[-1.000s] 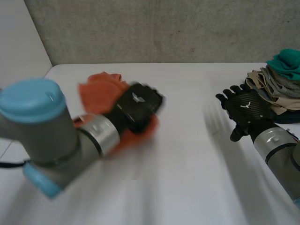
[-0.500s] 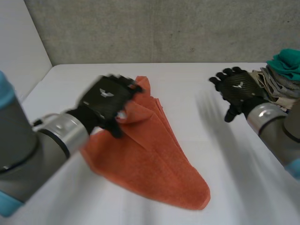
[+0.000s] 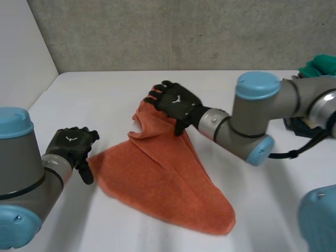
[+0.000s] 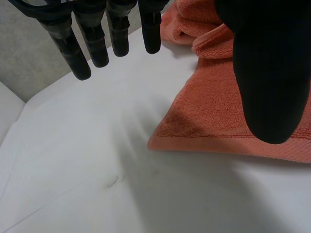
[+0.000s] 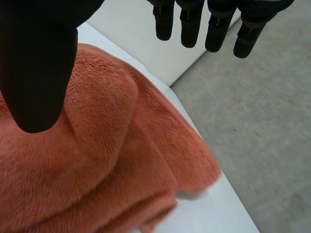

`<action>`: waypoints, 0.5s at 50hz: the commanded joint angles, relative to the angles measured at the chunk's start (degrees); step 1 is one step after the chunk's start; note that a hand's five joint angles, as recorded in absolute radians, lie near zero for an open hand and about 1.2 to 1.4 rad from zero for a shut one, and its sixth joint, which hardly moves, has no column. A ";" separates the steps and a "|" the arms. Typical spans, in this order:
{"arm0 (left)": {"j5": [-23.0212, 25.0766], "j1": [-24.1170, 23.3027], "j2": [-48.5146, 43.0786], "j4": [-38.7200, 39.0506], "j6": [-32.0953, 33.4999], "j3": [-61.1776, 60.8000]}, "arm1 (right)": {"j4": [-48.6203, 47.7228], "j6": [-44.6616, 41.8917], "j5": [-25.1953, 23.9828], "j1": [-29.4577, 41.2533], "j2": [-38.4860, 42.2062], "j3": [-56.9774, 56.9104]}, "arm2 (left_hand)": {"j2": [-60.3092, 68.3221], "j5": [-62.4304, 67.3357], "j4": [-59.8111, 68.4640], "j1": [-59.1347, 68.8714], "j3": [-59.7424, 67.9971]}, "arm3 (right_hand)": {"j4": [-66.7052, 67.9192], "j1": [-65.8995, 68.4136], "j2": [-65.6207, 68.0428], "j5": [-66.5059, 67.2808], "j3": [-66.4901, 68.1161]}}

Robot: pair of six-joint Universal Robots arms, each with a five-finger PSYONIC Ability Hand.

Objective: Fold the laundry.

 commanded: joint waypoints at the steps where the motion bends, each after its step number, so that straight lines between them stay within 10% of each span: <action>1: 0.07 -0.02 1.07 1.75 -0.61 -1.42 | 0.09 0.12 -0.31 2.96 9.74 -11.24 | 1.04 1.47 1.13 0.27 0.87 | 3.97 2.92 4.21 3.82 4.21; 9: 0.16 -0.02 3.27 2.01 -0.87 -2.30 | 0.09 0.12 -0.31 3.05 13.71 -15.03 | 0.87 1.30 0.96 0.10 0.70 | 27.31 26.27 27.55 27.16 27.55; 13: 0.42 -0.02 3.45 2.45 -0.87 -1.95 | 0.01 0.21 0.39 3.14 12.48 -13.72 | 0.70 1.13 0.80 -0.06 0.53 | 67.13 66.08 67.36 66.97 67.36; 25: 4.98 -0.81 -0.14 12.20 -0.43 3.40 | -2.81 1.26 6.10 2.70 -17.03 13.78 | -3.34 -2.91 -3.24 -4.10 -3.51 | 67.17 66.12 67.41 67.02 67.41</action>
